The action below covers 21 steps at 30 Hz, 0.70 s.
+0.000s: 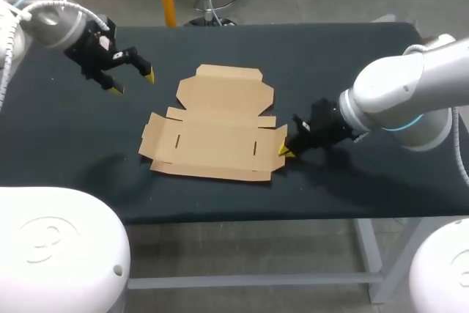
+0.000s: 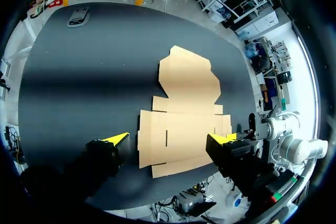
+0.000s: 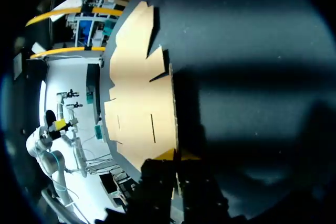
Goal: Assemble the packaging by folding the flat box into shape, placing the metal phone stand inside, and closing the box properly
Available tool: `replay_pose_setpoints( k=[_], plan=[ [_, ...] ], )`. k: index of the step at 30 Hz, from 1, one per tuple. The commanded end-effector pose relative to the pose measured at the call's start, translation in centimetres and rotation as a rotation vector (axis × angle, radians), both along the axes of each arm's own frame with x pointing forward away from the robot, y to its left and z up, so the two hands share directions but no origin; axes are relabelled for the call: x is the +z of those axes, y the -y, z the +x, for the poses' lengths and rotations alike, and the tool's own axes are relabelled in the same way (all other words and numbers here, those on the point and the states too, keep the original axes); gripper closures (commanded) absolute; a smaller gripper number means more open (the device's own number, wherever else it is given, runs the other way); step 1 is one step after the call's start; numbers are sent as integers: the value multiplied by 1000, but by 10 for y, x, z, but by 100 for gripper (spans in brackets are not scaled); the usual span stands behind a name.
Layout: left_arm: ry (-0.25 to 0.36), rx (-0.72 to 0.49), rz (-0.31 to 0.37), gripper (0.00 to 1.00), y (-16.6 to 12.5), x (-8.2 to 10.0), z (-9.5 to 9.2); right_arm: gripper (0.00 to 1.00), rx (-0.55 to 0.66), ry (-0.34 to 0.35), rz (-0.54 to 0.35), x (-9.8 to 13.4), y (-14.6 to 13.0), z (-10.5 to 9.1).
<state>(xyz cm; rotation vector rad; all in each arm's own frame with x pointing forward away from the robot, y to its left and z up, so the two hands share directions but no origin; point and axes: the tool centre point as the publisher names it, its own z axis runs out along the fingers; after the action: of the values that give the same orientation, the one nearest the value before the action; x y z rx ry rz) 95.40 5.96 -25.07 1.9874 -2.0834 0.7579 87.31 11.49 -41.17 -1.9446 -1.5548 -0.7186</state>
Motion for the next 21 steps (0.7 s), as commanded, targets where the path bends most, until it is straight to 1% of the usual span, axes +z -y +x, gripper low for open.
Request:
replay_pose_setpoints(
  k=[1, 6, 11, 12, 17, 21],
  plan=[
    [-3, 1, 6, 0, 1, 1, 0, 100, 35, -13, 25, 1, 8, 3],
    [-3, 1, 6, 0, 1, 1, 0, 100, 54, 4, 24, 8, 18, 0],
    [-3, 1, 6, 0, 1, 1, 0, 100, 97, 24, 14, 13, 23, 0],
    [-3, 1, 6, 0, 1, 1, 0, 100, 113, 31, 27, 13, 24, 1],
    [-3, 1, 6, 0, 1, 1, 0, 100, 151, 64, 24, 12, 29, 3],
    [-3, 1, 6, 0, 1, 1, 0, 100, 179, 75, 34, 7, 33, 9]
  ],
)
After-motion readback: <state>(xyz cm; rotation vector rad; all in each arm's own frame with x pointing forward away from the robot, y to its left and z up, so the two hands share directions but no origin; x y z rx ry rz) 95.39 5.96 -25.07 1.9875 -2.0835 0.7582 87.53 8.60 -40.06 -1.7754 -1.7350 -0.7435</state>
